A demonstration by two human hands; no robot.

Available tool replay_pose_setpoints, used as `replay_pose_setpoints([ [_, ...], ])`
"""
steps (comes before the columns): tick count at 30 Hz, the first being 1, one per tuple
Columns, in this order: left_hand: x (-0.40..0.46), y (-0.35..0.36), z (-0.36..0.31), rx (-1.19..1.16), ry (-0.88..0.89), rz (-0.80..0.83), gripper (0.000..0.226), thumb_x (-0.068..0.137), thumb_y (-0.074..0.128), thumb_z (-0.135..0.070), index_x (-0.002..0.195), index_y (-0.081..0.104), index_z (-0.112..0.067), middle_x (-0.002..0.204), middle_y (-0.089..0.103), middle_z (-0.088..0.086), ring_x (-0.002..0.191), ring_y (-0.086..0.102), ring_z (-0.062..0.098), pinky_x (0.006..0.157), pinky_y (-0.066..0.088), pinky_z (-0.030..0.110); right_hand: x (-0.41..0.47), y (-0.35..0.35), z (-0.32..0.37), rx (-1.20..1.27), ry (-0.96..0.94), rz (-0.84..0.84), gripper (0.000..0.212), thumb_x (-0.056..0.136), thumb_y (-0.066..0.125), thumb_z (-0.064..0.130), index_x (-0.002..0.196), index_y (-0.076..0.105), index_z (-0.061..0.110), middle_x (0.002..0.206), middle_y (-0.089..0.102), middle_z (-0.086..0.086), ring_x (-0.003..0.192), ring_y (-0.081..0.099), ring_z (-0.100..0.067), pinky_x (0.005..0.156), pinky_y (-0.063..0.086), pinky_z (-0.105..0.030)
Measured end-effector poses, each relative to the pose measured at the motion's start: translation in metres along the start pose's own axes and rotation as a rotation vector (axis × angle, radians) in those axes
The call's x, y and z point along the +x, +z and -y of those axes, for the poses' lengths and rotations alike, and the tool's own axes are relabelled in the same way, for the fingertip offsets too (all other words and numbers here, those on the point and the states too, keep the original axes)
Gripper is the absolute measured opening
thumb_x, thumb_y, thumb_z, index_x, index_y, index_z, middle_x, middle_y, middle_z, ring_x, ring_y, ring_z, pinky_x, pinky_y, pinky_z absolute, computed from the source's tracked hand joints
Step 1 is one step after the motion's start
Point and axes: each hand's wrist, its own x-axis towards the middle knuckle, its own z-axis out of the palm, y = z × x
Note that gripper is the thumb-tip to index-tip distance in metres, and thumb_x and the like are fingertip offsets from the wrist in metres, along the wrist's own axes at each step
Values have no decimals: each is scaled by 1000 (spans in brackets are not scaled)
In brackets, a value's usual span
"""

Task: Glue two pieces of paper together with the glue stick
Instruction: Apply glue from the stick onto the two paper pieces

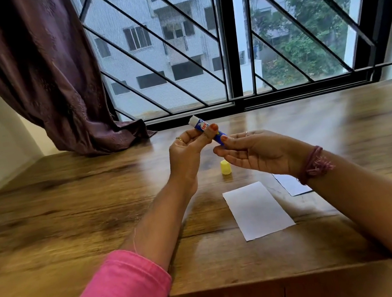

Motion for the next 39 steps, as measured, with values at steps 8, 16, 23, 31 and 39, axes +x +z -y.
replay_pose_setpoints([
  [8, -1, 2, 4, 23, -4, 13, 31, 58, 81, -35, 84, 71, -19, 84, 74, 0, 91, 66, 16, 92, 45, 29, -1, -1, 2, -38, 155, -10, 37, 96, 45, 37, 92, 64, 5, 74, 71, -10, 61, 68, -14, 57, 55, -21],
  [16, 1, -2, 3, 5, -17, 18, 18, 72, 77, -23, 87, 70, -18, 90, 73, 3, 96, 66, 17, 92, 44, 26, -1, -2, 1, 112, 28, 47, 29, 86, 56, 5, 114, 58, -1, 99, 71, -20, 83, 73, -18, 74, 58, -25],
  [23, 1, -1, 4, 28, -15, 14, 14, 75, 76, -21, 87, 69, -17, 82, 74, -4, 89, 67, 14, 92, 46, 27, 0, -3, 0, 38, 55, 12, 26, 95, 48, 21, 102, 61, -1, 82, 74, -14, 68, 72, -13, 67, 57, -21],
  [31, 3, -2, 6, 35, -13, 10, 14, 77, 76, -17, 88, 68, -14, 82, 74, -2, 88, 67, 14, 88, 47, 27, 2, -4, -1, 40, 80, -9, 33, 91, 53, 29, 102, 64, 0, 89, 74, -16, 71, 73, -15, 67, 57, -23],
  [39, 2, -2, 7, 37, -15, 25, 13, 78, 75, -17, 89, 69, -15, 84, 74, 0, 88, 69, 13, 86, 49, 25, 2, -6, -2, 46, 24, 40, 21, 92, 52, 11, 109, 60, 1, 93, 73, -17, 78, 73, -16, 71, 58, -23],
])
